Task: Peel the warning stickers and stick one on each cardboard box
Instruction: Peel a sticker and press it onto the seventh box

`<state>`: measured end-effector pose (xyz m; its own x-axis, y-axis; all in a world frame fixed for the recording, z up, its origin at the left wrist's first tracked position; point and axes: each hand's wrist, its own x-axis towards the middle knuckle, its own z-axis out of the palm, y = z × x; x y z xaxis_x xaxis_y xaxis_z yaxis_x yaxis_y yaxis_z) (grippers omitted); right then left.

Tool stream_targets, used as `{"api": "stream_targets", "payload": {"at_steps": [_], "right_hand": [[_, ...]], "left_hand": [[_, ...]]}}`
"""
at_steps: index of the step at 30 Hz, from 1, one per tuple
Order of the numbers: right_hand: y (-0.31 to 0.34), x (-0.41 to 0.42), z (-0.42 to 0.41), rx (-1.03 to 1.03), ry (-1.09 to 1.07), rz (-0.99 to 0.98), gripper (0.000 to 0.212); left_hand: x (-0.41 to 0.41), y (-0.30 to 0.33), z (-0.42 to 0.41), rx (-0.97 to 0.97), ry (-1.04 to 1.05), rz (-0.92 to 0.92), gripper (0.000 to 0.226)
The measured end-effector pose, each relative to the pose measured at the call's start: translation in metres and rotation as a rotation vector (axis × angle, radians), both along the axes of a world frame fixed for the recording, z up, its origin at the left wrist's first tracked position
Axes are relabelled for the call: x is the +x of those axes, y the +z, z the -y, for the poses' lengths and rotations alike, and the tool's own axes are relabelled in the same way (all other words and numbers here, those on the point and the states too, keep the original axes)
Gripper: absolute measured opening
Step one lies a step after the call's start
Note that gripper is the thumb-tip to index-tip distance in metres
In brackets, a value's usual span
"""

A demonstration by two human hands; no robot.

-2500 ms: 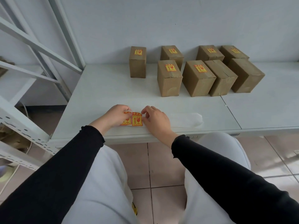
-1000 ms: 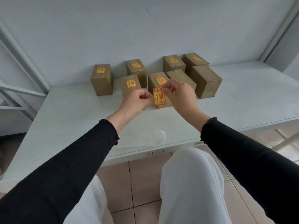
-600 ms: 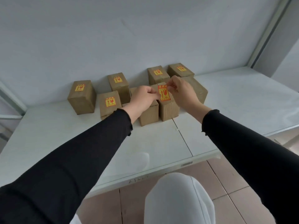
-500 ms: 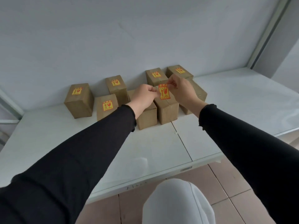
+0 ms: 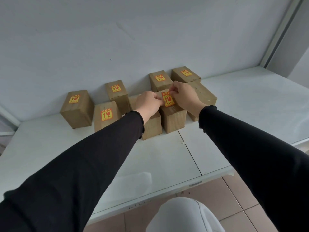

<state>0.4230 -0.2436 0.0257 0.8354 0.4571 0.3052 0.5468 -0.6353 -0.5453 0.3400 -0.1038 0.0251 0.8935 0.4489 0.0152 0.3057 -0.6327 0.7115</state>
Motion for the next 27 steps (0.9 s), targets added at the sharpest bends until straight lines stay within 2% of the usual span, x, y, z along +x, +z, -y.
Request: {"api": "stream_targets", "payload": {"at_steps": [12,17,27], "right_hand": [[-0.006,0.001,-0.006,-0.002,-0.015,0.044,0.01],[-0.007,0.0,-0.011,-0.038,-0.048,0.07,0.012],[-0.009,0.007,-0.023,-0.049,-0.103,0.008,0.007]], "left_hand": [[0.002,-0.006,0.001,0.157,0.023,-0.002,0.024],[-0.001,-0.002,0.007,0.365,0.024,0.005,0.019],[-0.005,-0.003,0.005,0.465,-0.001,0.028,0.031]]}}
